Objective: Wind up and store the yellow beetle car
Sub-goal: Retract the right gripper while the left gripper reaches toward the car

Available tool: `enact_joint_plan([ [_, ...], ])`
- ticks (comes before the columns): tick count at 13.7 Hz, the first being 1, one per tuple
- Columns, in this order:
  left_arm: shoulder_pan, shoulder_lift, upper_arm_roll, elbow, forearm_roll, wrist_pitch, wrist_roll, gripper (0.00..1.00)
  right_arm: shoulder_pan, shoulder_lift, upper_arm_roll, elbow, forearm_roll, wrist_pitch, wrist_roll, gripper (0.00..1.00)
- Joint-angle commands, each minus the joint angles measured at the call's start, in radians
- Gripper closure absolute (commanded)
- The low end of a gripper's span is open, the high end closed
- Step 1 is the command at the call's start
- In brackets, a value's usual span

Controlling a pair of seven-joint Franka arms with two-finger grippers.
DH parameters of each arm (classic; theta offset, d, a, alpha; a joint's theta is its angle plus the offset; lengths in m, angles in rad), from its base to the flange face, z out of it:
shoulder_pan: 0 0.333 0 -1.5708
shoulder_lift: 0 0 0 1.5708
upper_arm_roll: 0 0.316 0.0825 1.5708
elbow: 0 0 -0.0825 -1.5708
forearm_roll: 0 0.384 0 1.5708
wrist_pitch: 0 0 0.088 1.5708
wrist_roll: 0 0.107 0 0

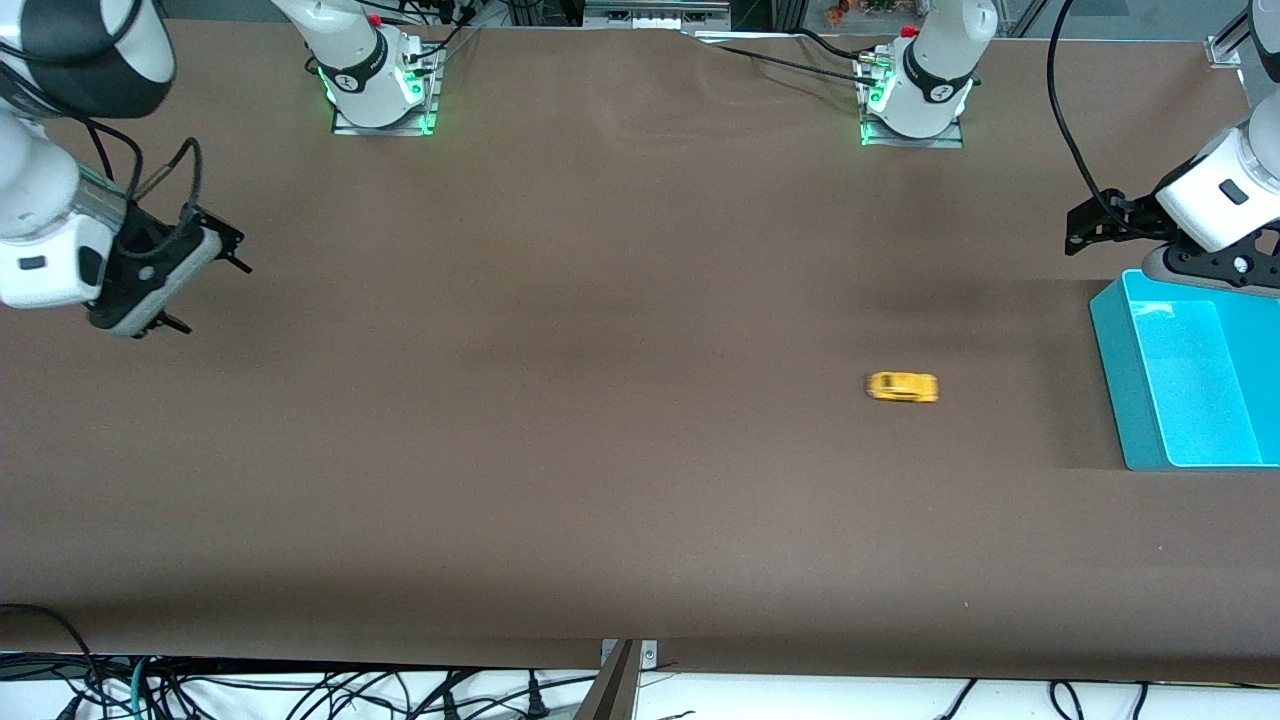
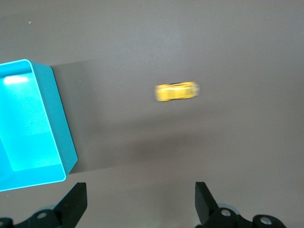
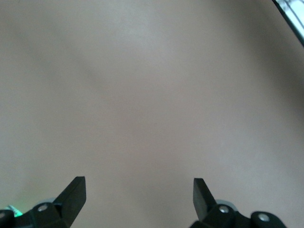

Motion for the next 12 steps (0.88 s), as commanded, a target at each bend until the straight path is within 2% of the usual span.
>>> enact_joint_plan([
  [1,0.003,0.017,-0.002,0.034,0.0,-0.021,0.003,0.0,0.094,-0.044,-0.098,0.022,0.019,-0.092,0.28,0.0],
  [3,0.005,0.017,-0.002,0.034,0.0,-0.021,0.005,0.0,0.12,-0.068,-0.117,0.036,0.019,-0.111,0.462,0.0],
  [5,0.005,0.017,-0.002,0.034,0.0,-0.021,0.005,0.0,0.183,-0.096,-0.181,0.04,0.018,-0.117,0.573,0.0],
  [7,0.006,0.02,-0.001,0.034,0.0,-0.021,0.002,0.0,0.214,-0.116,-0.218,0.04,0.016,-0.12,0.617,0.0],
  [10,0.012,0.025,0.005,0.051,-0.003,-0.096,0.01,0.0,0.214,-0.116,-0.232,0.039,0.016,-0.12,0.62,0.0],
  [12,0.011,0.029,0.004,0.072,-0.003,-0.1,0.008,0.0,0.214,-0.117,-0.233,0.039,0.016,-0.12,0.641,0.0],
])
